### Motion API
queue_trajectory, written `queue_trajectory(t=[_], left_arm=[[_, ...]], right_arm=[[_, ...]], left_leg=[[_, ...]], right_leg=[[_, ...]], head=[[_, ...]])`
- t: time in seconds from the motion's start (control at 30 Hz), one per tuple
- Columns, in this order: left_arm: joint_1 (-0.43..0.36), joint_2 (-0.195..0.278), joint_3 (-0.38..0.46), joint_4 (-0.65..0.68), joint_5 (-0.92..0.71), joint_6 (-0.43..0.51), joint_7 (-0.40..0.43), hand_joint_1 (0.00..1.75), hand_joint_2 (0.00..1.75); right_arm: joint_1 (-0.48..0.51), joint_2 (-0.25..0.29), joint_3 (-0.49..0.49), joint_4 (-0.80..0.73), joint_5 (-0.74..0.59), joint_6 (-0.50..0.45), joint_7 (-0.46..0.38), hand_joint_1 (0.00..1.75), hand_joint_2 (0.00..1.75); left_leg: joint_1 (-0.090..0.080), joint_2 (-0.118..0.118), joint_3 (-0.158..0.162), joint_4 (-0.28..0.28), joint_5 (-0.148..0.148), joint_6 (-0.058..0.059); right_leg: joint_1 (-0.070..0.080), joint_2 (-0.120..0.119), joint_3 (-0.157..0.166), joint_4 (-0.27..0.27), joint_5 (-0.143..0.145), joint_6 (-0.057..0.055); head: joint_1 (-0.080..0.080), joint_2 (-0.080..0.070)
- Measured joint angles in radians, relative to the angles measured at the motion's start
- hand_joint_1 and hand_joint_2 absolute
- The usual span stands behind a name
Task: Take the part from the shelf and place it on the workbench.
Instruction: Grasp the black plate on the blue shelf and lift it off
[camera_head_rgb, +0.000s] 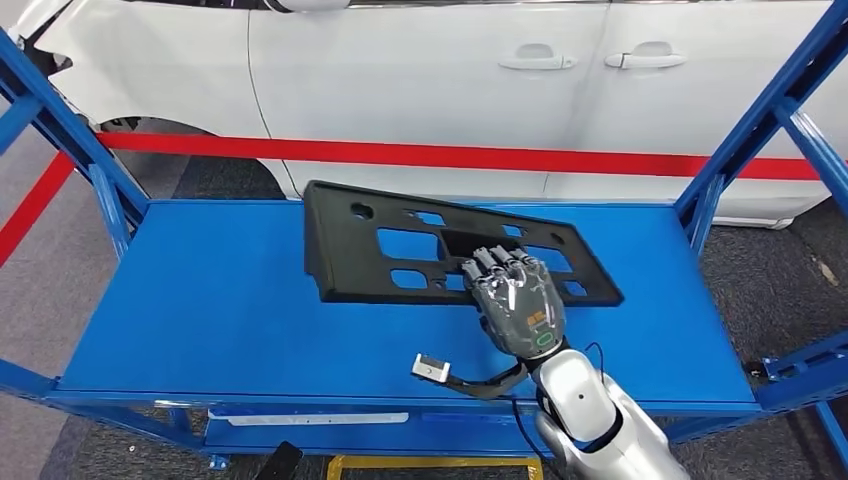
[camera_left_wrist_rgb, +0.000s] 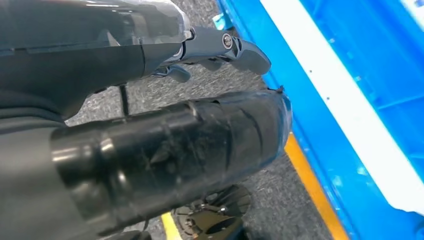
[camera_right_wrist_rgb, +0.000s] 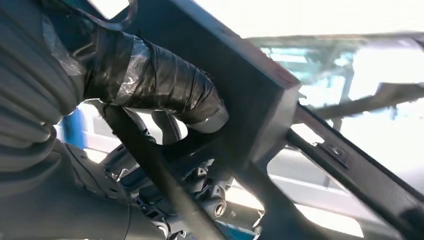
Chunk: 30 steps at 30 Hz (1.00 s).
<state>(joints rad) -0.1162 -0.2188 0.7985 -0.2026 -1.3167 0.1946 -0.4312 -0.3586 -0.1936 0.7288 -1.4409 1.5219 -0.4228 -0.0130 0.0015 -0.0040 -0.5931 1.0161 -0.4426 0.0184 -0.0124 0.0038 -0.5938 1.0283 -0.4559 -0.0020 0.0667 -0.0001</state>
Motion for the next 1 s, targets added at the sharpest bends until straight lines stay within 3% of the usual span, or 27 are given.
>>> queue_trajectory(t=[0.1, 0.2, 0.23, 0.27, 0.3, 0.37, 0.43, 0.5, 0.57, 0.63, 0.73, 0.77, 0.8, 0.83, 0.9, 0.93, 1.0], left_arm=[[-0.005, -0.002, -0.001, 0.000, -0.006, -0.007, 0.005, 0.00, 0.00], [-0.010, -0.003, -0.002, 0.000, -0.006, -0.015, 0.006, 0.00, 0.00], [-0.010, -0.003, -0.002, 0.000, -0.006, -0.017, 0.006, 0.00, 0.00], [-0.009, -0.003, -0.002, 0.000, -0.005, -0.021, 0.004, 0.00, 0.00], [-0.008, -0.003, -0.002, 0.000, -0.003, -0.026, 0.000, 0.00, 0.00], [-0.008, -0.003, -0.002, 0.000, 0.003, -0.038, -0.010, 0.00, 0.00], [-0.008, -0.003, -0.002, 0.000, 0.010, -0.049, -0.019, 0.00, 0.87], [-0.007, -0.003, -0.002, 0.000, 0.014, -0.055, -0.022, 0.00, 1.75], [-0.006, -0.003, -0.002, 0.000, 0.014, -0.061, -0.024, 0.00, 1.75], [-0.007, -0.002, -0.002, 0.000, 0.013, -0.070, -0.024, 0.00, 1.75], [-0.004, -0.001, -0.002, 0.000, 0.009, -0.085, -0.026, 0.00, 1.75], [-0.003, -0.001, -0.002, 0.000, 0.008, -0.088, -0.027, 0.00, 1.75], [-0.002, 0.000, -0.002, 0.000, 0.008, -0.090, -0.027, 0.00, 1.75], [-0.002, 0.000, -0.002, 0.000, 0.008, -0.090, -0.027, 0.00, 1.75], [-0.003, 0.001, -0.002, 0.000, 0.008, -0.090, -0.027, 0.00, 1.75], [-0.004, 0.002, -0.002, 0.000, 0.008, -0.090, -0.028, 0.00, 1.75], [-0.004, 0.002, -0.002, 0.000, 0.010, -0.085, -0.026, 0.00, 1.75]], right_arm=[[-0.057, 0.048, 0.069, 0.014, 0.004, 0.019, 0.010, 1.75, 1.75], [-0.097, 0.083, 0.121, 0.032, 0.000, 0.038, 0.018, 1.75, 1.75], [-0.105, 0.091, 0.136, 0.039, -0.003, 0.043, 0.020, 1.75, 1.75], [-0.110, 0.099, 0.149, 0.044, -0.007, 0.047, 0.022, 1.75, 1.75], [-0.114, 0.106, 0.162, 0.050, -0.011, 0.049, 0.024, 1.75, 1.75], [-0.121, 0.124, 0.187, 0.058, -0.021, 0.046, 0.032, 1.75, 1.75], [-0.126, 0.139, 0.207, 0.063, -0.027, 0.043, 0.040, 1.75, 1.75], [-0.126, 0.149, 0.223, 0.068, -0.028, 0.040, 0.048, 1.75, 1.75], [-0.125, 0.155, 0.234, 0.073, -0.028, 0.038, 0.054, 1.75, 1.75], [-0.127, 0.162, 0.239, 0.076, -0.028, 0.036, 0.056, 1.75, 1.75], [-0.128, 0.169, 0.246, 0.084, -0.030, 0.031, 0.062, 1.75, 1.75], [-0.128, 0.170, 0.248, 0.088, -0.030, 0.031, 0.063, 1.75, 1.75], [-0.127, 0.171, 0.251, 0.092, -0.031, 0.031, 0.064, 1.75, 1.75], [-0.127, 0.172, 0.252, 0.095, -0.031, 0.031, 0.065, 1.75, 1.75], [-0.128, 0.176, 0.253, 0.099, -0.031, 0.031, 0.066, 1.75, 1.75], [-0.129, 0.178, 0.254, 0.100, -0.032, 0.031, 0.066, 1.75, 1.75], [-0.131, 0.180, 0.254, 0.104, -0.033, 0.031, 0.069, 1.75, 1.75]], left_leg=[[0.008, 0.002, 0.003, -0.012, 0.009, 0.017], [0.009, 0.002, 0.004, -0.014, 0.012, 0.028], [0.009, 0.001, 0.004, -0.013, 0.011, 0.029], [0.009, 0.000, 0.004, -0.012, 0.010, 0.028], [0.009, -0.001, 0.004, -0.009, 0.008, 0.027], [0.010, -0.003, 0.004, -0.001, 0.002, 0.022], [0.006, -0.003, 0.000, 0.009, -0.004, 0.012], [0.003, -0.003, -0.003, 0.011, -0.005, 0.002], [0.005, -0.003, -0.005, 0.013, -0.009, -0.009], [0.008, -0.002, -0.026, 0.061, -0.043, -0.020], [0.011, -0.001, -0.111, 0.249, -0.130, -0.031], [0.011, -0.001, -0.130, 0.287, -0.137, -0.033], [0.011, -0.001, -0.129, 0.285, -0.123, -0.033], [0.012, -0.001, -0.109, 0.241, -0.092, -0.032], [0.011, -0.001, -0.040, 0.098, -0.029, -0.026], [0.009, -0.001, -0.015, 0.045, -0.013, -0.022], [0.005, -0.003, -0.001, 0.013, -0.011, -0.013]], right_leg=[[0.001, 0.000, -0.013, 0.028, -0.023, 0.011], [-0.002, -0.001, -0.093, 0.206, -0.113, 0.016], [-0.002, -0.001, -0.120, 0.262, -0.130, 0.018], [-0.003, -0.001, -0.132, 0.284, -0.128, 0.019], [-0.004, -0.002, -0.126, 0.267, -0.107, 0.019], [-0.004, -0.003, -0.067, 0.142, -0.040, 0.014], [-0.001, -0.003, -0.020, 0.038, -0.007, 0.007], [0.003, -0.001, -0.014, 0.019, -0.007, 0.001], [0.001, 0.000, -0.013, 0.015, -0.003, -0.009], [-0.002, -0.002, -0.011, 0.008, 0.001, -0.021], [-0.001, -0.005, -0.011, 0.008, 0.000, -0.028], [0.000, -0.005, -0.011, 0.009, 0.000, -0.029], [0.000, -0.004, -0.011, 0.009, 0.000, -0.029], [0.000, -0.003, -0.010, 0.010, -0.001, -0.028], [0.002, -0.002, -0.009, 0.013, -0.003, -0.024], [0.003, -0.001, -0.010, 0.014, -0.004, -0.020], [0.006, 0.000, -0.012, 0.013, -0.002, -0.012]], head=[[0.000, 0.000], [0.001, 0.000], [0.001, 0.000], [0.001, 0.000], [0.001, 0.000], [0.001, 0.000], [0.001, 0.000], [0.001, 0.000], [0.001, 0.000], [0.000, 0.000], [0.001, 0.000], [0.001, 0.000], [0.001, 0.000], [0.001, 0.000], [0.000, 0.000], [0.001, 0.000], [0.001, 0.000]])
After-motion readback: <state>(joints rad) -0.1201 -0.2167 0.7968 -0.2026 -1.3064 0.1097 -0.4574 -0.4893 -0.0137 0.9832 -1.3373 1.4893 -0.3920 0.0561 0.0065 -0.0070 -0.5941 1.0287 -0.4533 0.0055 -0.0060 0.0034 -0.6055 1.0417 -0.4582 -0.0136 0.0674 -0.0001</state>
